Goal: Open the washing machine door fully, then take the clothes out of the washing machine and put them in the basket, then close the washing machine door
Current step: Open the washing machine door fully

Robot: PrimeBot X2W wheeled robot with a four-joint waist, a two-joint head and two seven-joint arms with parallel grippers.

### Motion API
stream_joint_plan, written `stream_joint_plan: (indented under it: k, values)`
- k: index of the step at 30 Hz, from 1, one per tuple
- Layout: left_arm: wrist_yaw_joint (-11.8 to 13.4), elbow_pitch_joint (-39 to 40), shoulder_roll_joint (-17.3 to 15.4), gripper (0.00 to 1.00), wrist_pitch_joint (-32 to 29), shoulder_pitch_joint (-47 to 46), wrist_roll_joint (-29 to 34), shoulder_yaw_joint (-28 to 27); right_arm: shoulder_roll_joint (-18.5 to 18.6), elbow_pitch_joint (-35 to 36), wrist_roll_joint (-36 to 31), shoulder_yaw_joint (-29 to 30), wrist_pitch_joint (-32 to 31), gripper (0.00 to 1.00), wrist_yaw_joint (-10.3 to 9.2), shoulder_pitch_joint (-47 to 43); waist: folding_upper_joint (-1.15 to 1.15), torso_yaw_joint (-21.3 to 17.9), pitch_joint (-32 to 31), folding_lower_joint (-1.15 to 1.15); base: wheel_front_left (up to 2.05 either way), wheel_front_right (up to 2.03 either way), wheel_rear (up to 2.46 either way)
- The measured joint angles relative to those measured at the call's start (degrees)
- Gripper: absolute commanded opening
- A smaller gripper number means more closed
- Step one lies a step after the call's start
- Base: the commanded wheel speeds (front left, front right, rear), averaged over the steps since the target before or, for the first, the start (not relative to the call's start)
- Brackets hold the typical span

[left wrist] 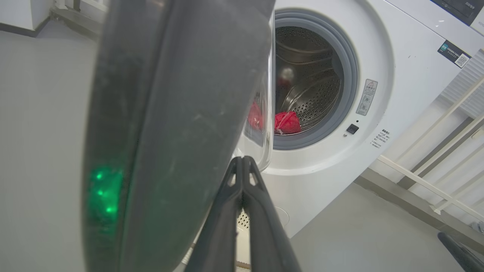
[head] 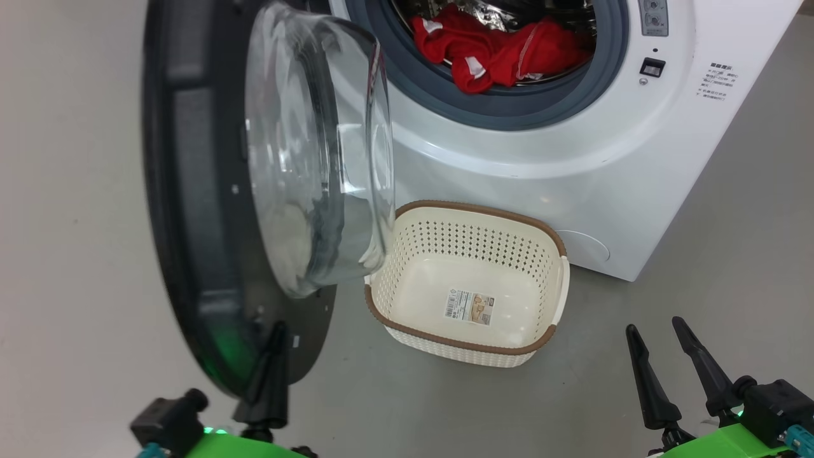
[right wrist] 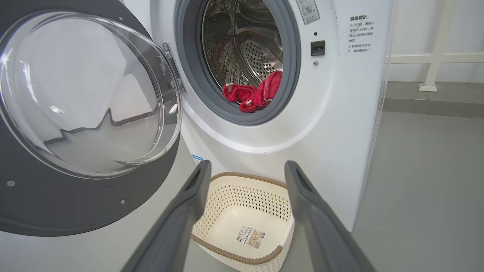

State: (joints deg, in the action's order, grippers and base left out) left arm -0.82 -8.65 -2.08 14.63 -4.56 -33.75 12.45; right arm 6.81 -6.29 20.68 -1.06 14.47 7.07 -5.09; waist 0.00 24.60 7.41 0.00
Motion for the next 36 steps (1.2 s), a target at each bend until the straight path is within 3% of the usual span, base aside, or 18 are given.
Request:
stream_joint_plan:
  k: [13,26,36]
  values:
    - [0.19,-1.59,0.31,0.0,0.01,-0.42,0.37,-11.48,0.12,0.21,0.01,-0.52,0.0,1.0,0.0,0.02,0.0,-0.27,0.98,0.0,0.0,0.0,0.0]
    - [-1.82,-7.55,1.07,0.0,0.01,-6.76,0.77,-24.32,0.66,0.78,0.01,-0.36,0.0,1.0,0.0,0.85,0.0,-1.28,3.83,0.0,0.0,0.0,0.0]
    - [-3.36,-12.46,1.43,0.0,0.01,-13.11,4.5,-34.1,1.98,1.1,0.0,-0.18,0.0,1.0,-0.01,2.37,0.0,-2.14,6.45,0.0,0.0,0.0,0.0]
